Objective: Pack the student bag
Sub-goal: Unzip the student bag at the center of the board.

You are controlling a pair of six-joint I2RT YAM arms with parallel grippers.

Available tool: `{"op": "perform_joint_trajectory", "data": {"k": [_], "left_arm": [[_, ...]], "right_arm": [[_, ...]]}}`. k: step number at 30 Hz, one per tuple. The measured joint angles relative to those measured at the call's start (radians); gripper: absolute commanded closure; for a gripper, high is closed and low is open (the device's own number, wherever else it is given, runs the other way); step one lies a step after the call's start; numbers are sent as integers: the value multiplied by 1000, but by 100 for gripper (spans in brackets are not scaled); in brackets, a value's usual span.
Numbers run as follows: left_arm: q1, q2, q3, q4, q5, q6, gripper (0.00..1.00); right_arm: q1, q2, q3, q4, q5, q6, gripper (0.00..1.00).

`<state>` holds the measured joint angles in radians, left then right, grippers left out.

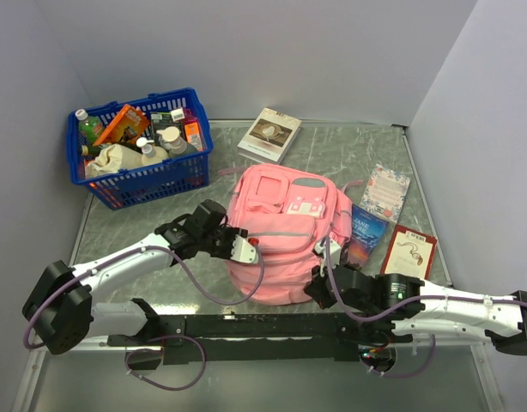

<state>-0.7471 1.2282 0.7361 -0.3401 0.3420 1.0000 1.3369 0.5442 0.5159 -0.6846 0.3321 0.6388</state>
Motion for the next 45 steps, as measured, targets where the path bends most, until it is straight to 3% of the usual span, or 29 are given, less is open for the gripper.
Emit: {"op": "perform_joint_trajectory", "data": {"k": [7,8,9,11,18,22,28,33,38,45], "left_arm": [[-3,14,-3,46,-15,5,65],[-3,13,-3,46,-15,8,69],[-3,13,-6,48,-13,10,83],[-3,10,-18,59,-7,7,99],[-16,-21,-29,61,-30,-1,99],[-19,-100,-24,-32,-34,-22,99],[-20,-207,84,-337,-7,-106,99],[-77,-216,170,-536,25,-199,99],[-202,-200,233,-620,47,-312,99],[-255,-103,246,-592,43,-437,99]], "right_arm": [[0,0,-1,3,5,0,100],[0,0,-1,3,5,0,100],[0,0,-1,4,5,0,100],[0,0,-1,5,5,0,100],[0,1,-1,5,20,0,100],[-18,10,4,4,24,0,100],[-203,75,10,52,-62,-31,100],[-374,227,74,77,-159,-129,100],[-479,350,118,130,-243,-249,100],[-517,426,130,162,-272,-385,100]]}}
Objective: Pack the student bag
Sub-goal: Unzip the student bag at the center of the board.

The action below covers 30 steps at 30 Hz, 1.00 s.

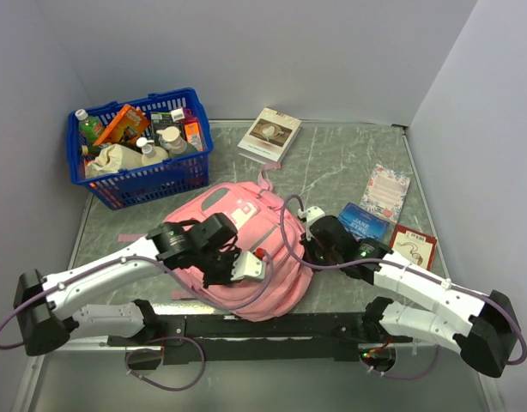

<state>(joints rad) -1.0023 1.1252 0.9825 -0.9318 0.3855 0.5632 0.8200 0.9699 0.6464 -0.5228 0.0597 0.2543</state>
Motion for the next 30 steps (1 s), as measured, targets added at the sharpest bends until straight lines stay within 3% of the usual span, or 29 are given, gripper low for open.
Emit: {"op": "perform_joint_trajectory", "data": {"k": [4,8,13,20,30], "left_arm": [[41,49,-13,63,14,-76,99],[174,46,-91,177,59,-164,99],[275,43,-137,326,87,-277,99],[308,-12,-186,395,106,-373,99],[308,-78,-242,443,49,-445,99]], "right_arm": [[-10,-74,-12,-3,2,-25,100],[-10,-189,-26,-37,-19,-25,100],[21,-173,-19,-98,-34,-6,100],[78,-105,24,-156,-19,27,100],[325,-17,172,-323,70,126,99]]}}
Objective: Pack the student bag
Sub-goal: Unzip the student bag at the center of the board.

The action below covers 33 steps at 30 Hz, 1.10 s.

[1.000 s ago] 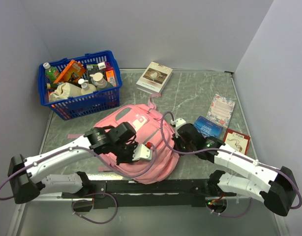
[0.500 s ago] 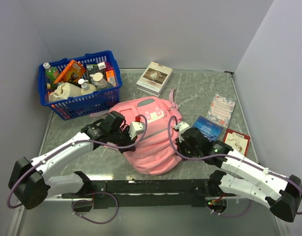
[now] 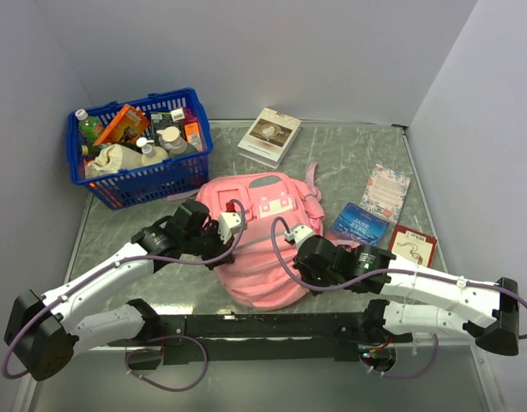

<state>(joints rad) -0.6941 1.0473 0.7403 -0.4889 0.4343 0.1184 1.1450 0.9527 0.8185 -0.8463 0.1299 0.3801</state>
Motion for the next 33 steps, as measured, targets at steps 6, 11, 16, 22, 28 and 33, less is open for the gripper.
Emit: {"op": "perform_joint_trajectory", "data": {"k": [6,11,16,22,28,33], "left_arm": [[-1,-11,0,16,-22,-12,99],[-1,-31,0,11,-55,-25,99],[8,-36,0,-16,-110,-9,99],[8,-37,18,-1,-111,7,99],[43,-62,30,-22,-117,34,99],[59,-107,30,-82,-120,98,99]], "right_arm": [[31,2,12,-43,-6,67,99],[76,127,101,-59,1,75,91],[119,254,157,-30,-15,79,62],[136,147,102,105,-56,118,30],[34,-45,38,162,-47,147,33],[-237,-156,-25,175,-71,154,35]]}}
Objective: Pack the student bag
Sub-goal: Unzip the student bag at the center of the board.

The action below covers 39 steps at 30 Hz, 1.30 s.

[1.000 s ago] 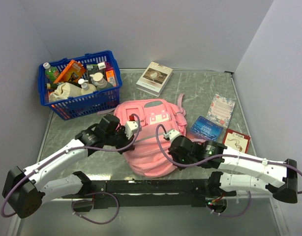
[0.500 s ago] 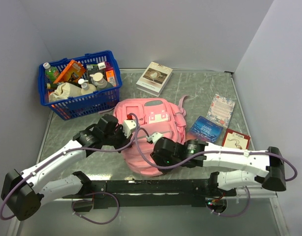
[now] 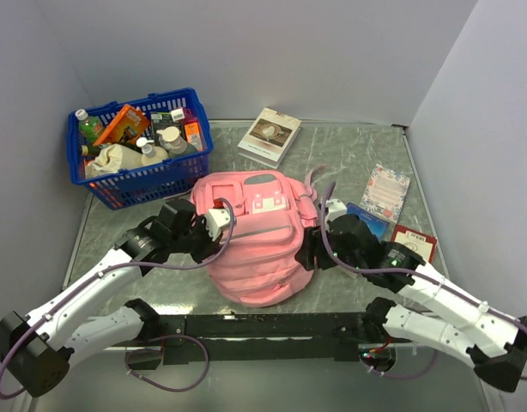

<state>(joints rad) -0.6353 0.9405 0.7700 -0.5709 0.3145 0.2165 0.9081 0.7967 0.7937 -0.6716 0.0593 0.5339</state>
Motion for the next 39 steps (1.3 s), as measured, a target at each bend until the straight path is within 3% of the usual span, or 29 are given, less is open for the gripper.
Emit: {"op": "perform_joint_trajectory", "data": {"k": [6,16,23,39], "left_arm": [[2,-5,0,-35,-8,40,99],[2,5,20,-50,-7,52,99],[2,7,46,-70,-10,59,99],[3,-8,48,-68,-13,60,99]], "right_arm": [[-176,42,-48,58,-143,9,34],[-217,84,-187,229,-363,116,34],[-220,71,-201,239,-386,142,27],[-235,-57,-258,195,-391,193,27]]}}
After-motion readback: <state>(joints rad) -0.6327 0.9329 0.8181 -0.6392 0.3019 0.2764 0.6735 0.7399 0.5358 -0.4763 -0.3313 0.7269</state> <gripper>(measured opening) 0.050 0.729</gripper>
